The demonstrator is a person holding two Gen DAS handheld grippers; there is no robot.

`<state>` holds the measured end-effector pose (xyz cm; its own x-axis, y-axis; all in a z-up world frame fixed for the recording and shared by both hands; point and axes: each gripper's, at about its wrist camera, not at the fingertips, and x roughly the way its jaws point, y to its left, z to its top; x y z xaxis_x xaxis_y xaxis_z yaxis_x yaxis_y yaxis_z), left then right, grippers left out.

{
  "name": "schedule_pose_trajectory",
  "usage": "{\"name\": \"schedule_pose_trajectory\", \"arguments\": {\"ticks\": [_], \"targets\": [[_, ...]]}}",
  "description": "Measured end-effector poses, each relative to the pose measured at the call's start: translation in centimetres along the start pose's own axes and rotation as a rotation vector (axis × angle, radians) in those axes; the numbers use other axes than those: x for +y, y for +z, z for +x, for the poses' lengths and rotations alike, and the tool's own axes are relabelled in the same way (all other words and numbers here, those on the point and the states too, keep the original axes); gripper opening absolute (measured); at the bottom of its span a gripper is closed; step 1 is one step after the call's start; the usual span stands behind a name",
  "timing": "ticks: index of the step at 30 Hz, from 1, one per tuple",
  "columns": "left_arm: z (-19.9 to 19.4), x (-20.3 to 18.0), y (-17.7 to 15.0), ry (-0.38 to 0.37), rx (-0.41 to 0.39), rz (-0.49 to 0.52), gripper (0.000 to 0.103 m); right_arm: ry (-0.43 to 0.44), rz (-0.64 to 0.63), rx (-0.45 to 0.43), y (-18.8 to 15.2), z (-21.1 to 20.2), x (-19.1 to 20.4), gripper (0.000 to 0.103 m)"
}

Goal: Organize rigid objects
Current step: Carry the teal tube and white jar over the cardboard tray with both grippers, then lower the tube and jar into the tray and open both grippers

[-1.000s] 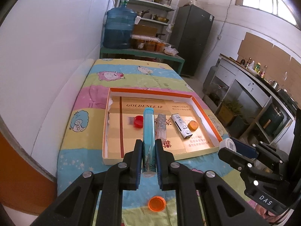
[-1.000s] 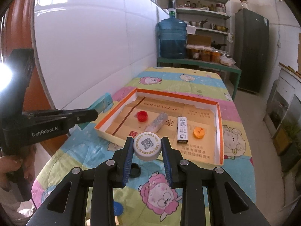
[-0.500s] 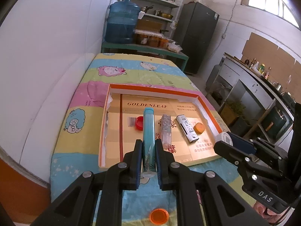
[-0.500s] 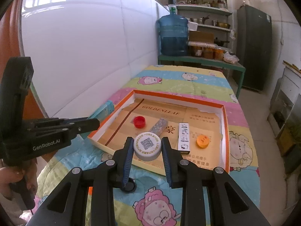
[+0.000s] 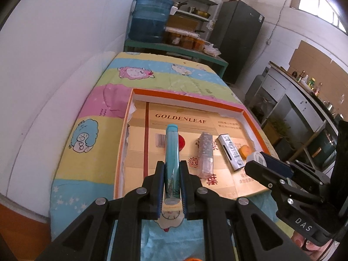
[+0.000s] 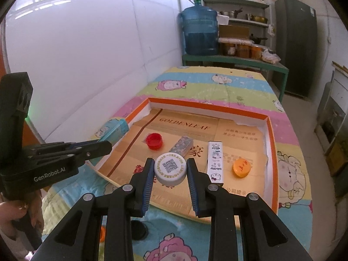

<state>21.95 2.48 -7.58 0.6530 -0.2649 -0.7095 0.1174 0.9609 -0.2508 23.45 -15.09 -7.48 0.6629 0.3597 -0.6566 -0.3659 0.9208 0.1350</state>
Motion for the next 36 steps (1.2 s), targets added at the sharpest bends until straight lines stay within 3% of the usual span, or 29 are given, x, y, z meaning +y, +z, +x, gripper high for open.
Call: {"name": "schedule_pose_trajectory", "arguments": {"ticks": [24, 36], "targets": [[4.1, 0.9, 1.3, 0.065, 0.022, 0.001, 0.014, -0.018, -0.035, 0.094, -0.3, 5.4, -1.6, 0.030], [3.9, 1.7, 1.3, 0.026, 0.011, -0.038, 0.014, -0.021, -0.062, 0.136, -0.6, 6.8, -1.4, 0.030]]}}
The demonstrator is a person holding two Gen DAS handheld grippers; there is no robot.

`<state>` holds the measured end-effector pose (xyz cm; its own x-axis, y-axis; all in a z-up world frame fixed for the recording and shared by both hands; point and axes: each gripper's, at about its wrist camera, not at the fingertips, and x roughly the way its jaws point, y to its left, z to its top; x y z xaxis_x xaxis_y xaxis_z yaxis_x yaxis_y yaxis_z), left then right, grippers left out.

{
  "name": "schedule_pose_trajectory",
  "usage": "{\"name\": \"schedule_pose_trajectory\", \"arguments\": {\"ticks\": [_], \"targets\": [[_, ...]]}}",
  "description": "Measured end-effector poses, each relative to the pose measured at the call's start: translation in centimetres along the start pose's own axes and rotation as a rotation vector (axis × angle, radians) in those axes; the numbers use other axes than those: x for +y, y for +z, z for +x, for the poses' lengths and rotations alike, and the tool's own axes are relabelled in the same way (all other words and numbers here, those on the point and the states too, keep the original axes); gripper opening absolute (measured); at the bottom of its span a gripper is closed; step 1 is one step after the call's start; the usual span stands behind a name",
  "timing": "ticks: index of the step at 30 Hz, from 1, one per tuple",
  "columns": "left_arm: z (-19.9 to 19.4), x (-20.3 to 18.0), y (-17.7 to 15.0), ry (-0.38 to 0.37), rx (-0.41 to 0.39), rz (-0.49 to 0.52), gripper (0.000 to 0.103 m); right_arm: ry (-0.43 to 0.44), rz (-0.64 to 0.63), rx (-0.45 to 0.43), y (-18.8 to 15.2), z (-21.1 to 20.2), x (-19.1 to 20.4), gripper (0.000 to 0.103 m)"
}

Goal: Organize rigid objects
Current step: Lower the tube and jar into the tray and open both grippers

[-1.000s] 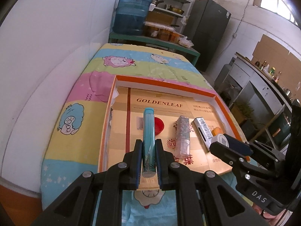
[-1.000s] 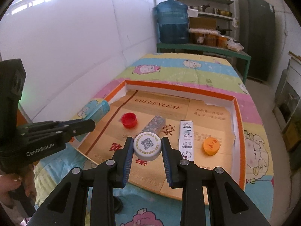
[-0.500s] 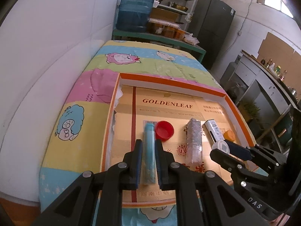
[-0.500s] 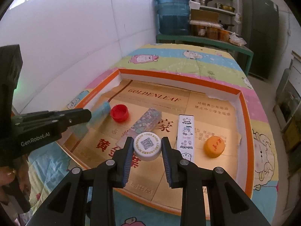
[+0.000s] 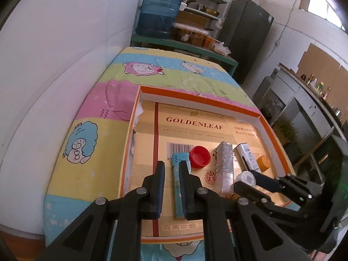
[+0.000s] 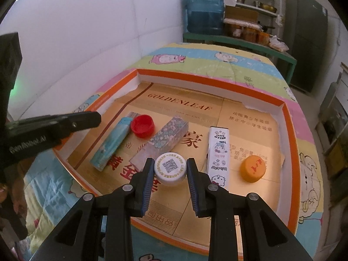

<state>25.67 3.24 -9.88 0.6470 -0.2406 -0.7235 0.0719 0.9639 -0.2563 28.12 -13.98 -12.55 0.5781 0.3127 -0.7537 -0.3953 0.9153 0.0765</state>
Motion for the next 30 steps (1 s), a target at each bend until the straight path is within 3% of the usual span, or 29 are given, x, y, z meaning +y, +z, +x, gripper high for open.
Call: {"name": "schedule_pose_trajectory", "arguments": {"ticks": [4, 6, 9, 16, 21, 30], "targets": [[-0.1, 0.0, -0.1, 0.023, 0.002, 0.011, 0.016, -0.010, -0.011, 0.010, 0.0, 0.5, 0.1, 0.030], [-0.1, -0.1, -0.1, 0.040, -0.002, 0.018, 0.029, -0.018, -0.017, 0.012, 0.0, 0.6, 0.2, 0.031], [-0.4, -0.1, -0.1, 0.037, -0.012, 0.020, 0.041, -0.034, -0.036, 0.016, -0.1, 0.9, 0.4, 0.031], [-0.8, -0.2, 0.1, 0.038, -0.022, 0.032, 0.043, -0.042, -0.048, 0.023, -0.2, 1.3, 0.7, 0.031], [-1.3, -0.2, 0.0, 0.034, -0.030, 0.037, 0.043, -0.046, -0.049, 0.031, -0.2, 1.4, 0.6, 0.037], [-2.3, -0.5, -0.1, 0.034, -0.042, 0.044, 0.043, -0.039, -0.031, -0.004, -0.3, -0.2, 0.5, 0.038]]}}
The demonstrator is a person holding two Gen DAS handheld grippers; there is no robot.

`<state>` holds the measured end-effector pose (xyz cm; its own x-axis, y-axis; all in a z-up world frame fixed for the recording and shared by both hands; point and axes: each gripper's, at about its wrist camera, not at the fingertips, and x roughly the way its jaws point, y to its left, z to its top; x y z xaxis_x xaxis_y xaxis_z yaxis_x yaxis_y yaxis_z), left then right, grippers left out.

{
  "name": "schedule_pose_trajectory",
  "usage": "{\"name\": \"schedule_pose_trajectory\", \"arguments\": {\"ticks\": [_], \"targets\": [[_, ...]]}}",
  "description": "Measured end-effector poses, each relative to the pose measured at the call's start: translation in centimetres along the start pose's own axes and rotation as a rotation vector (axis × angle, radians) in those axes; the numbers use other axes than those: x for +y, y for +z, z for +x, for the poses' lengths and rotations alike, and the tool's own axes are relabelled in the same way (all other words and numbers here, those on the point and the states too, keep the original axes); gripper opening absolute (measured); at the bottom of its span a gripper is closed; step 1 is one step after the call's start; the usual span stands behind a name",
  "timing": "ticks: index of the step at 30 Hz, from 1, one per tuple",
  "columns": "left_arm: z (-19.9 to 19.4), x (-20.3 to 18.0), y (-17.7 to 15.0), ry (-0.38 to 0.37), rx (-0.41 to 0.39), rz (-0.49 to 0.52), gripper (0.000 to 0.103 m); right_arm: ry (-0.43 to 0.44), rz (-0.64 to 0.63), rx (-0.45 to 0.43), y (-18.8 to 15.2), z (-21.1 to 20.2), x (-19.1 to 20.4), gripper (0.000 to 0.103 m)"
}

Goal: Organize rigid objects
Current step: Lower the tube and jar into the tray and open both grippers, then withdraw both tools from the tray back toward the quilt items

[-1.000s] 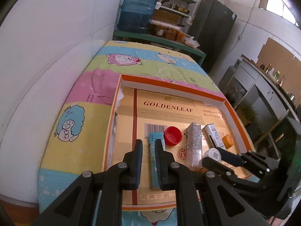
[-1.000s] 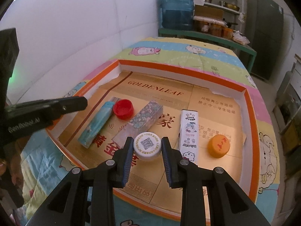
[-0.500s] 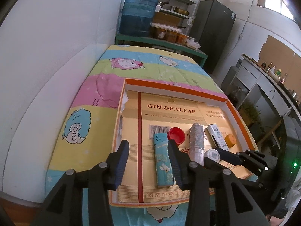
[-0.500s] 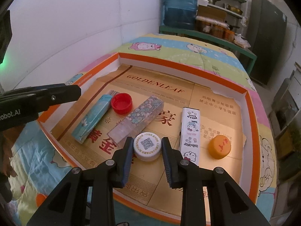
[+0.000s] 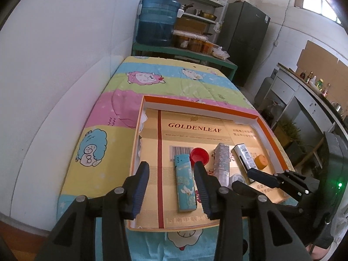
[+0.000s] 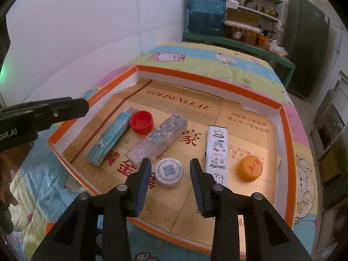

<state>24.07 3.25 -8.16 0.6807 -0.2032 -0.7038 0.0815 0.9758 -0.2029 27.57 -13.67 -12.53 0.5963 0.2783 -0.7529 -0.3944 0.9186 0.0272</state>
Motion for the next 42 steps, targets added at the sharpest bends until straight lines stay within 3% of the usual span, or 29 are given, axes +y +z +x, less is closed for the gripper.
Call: {"name": "schedule_pose_trajectory", "arguments": {"ticks": [42], "targets": [[-6.7, -1.8, -3.4, 0.016, -0.059, 0.060, 0.043, -0.043, 0.077, -0.041, -3.6, -8.1, 2.6, 0.038]]}}
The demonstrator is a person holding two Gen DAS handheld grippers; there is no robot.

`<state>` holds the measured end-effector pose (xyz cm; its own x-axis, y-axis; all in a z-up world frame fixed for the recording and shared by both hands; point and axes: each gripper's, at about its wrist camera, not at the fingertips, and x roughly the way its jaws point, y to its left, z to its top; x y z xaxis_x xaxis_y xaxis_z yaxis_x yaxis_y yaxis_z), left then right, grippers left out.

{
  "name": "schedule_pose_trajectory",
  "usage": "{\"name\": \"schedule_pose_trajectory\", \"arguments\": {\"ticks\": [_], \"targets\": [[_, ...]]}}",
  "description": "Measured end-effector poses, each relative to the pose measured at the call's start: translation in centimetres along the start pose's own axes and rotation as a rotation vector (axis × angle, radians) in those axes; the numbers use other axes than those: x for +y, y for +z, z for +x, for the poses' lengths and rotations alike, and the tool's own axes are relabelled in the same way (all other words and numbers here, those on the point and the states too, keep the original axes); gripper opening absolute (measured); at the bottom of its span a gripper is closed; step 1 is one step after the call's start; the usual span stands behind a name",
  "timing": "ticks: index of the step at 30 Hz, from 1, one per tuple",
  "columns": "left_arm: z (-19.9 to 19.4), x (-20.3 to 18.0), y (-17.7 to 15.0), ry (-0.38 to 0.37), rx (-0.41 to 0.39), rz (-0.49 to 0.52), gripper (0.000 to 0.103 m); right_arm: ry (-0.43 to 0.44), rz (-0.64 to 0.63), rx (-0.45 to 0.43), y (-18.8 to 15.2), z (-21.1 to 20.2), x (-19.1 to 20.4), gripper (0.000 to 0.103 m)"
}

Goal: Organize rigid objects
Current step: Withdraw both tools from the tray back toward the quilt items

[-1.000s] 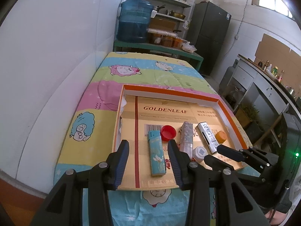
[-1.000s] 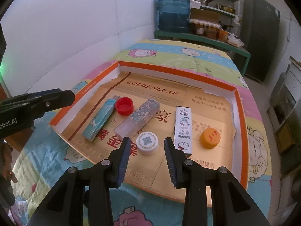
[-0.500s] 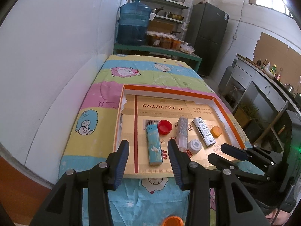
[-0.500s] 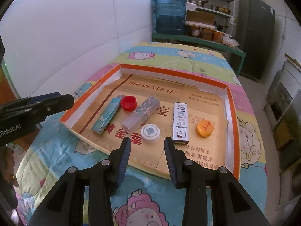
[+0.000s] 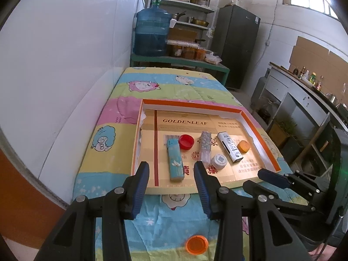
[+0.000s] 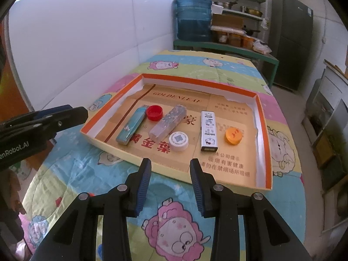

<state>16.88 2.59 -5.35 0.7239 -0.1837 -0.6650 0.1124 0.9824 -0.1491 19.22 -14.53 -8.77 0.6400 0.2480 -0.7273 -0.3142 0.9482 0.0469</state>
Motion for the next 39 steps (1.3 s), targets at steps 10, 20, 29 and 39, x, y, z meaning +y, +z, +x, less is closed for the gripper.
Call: {"name": "schedule_pose_trajectory", "arguments": {"ticks": [10, 20, 29, 39], "targets": [[-1.6, -0.3, -0.8, 0.006, -0.011, 0.008, 0.043, -0.004, -0.003, -0.011, -1.0, -1.7, 0.9, 0.038], [-2.5, -0.5, -1.5, 0.007, -0.014, 0.014, 0.043, -0.004, 0.001, -0.015, -2.0, -2.8, 1.3, 0.038], [-3.9, -0.5, -2.8, -0.001, -0.012, 0.019, 0.043, -0.003, 0.005, -0.009, -3.5, -3.7, 2.2, 0.038], [-4.5, -0.2, -4.4, -0.017, 0.003, 0.019, 0.043, -0.009, 0.005, 0.015, -5.6, -4.6, 3.0, 0.038]]}}
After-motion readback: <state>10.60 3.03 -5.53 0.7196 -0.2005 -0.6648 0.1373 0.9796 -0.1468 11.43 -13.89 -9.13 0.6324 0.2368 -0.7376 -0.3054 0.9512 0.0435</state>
